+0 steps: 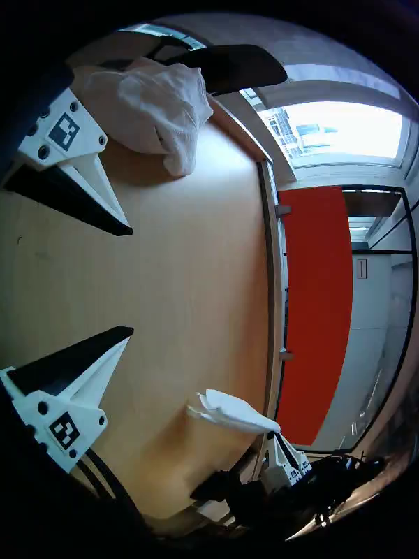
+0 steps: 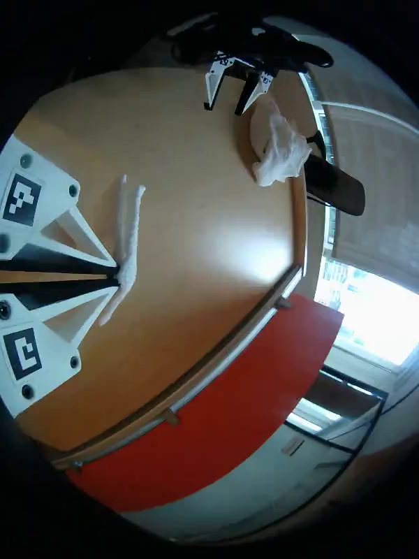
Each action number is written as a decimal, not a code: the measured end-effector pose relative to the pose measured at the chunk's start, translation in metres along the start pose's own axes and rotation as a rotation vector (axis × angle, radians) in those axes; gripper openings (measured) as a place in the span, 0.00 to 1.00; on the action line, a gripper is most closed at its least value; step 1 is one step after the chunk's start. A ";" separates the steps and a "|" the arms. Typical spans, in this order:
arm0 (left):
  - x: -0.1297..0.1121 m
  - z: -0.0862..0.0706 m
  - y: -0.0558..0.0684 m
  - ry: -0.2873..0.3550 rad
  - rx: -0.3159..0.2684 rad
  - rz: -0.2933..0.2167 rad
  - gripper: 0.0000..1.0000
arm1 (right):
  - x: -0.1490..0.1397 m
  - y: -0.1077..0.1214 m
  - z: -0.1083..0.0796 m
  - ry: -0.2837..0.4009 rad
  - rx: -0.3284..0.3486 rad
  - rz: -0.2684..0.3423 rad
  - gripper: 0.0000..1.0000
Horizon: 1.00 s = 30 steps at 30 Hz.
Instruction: Fold towel
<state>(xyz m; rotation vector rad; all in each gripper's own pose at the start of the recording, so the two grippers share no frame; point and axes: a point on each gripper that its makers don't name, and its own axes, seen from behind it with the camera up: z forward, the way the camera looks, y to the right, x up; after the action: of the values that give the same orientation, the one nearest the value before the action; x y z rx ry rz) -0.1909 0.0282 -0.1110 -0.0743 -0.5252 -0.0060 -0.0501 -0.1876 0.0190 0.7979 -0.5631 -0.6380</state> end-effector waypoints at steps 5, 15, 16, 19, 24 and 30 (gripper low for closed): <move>0.002 0.000 0.001 0.000 -0.005 0.004 0.96 | -0.005 0.011 -0.007 -0.001 -0.008 0.017 0.04; 0.004 0.003 0.003 -0.002 -0.007 0.006 0.96 | -0.028 0.042 -0.023 -0.029 -0.044 0.033 0.04; 0.004 0.003 0.003 -0.003 -0.007 0.006 0.96 | -0.032 0.045 -0.025 -0.033 -0.046 0.036 0.04; 0.004 0.004 0.004 -0.006 -0.007 0.006 0.96 | -0.042 0.054 -0.030 -0.045 -0.054 0.044 0.04; 0.004 0.005 0.006 -0.010 -0.005 0.008 0.96 | -0.060 0.071 -0.040 -0.068 -0.066 0.059 0.04; 0.004 0.006 0.007 -0.016 -0.001 0.006 0.96 | -0.082 0.092 -0.050 -0.098 -0.082 0.078 0.04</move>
<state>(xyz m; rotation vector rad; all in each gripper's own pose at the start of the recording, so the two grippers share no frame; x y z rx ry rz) -0.1901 0.0358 -0.1046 -0.0769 -0.5405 -0.0001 -0.0443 -0.0572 0.0449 0.6669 -0.6501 -0.6273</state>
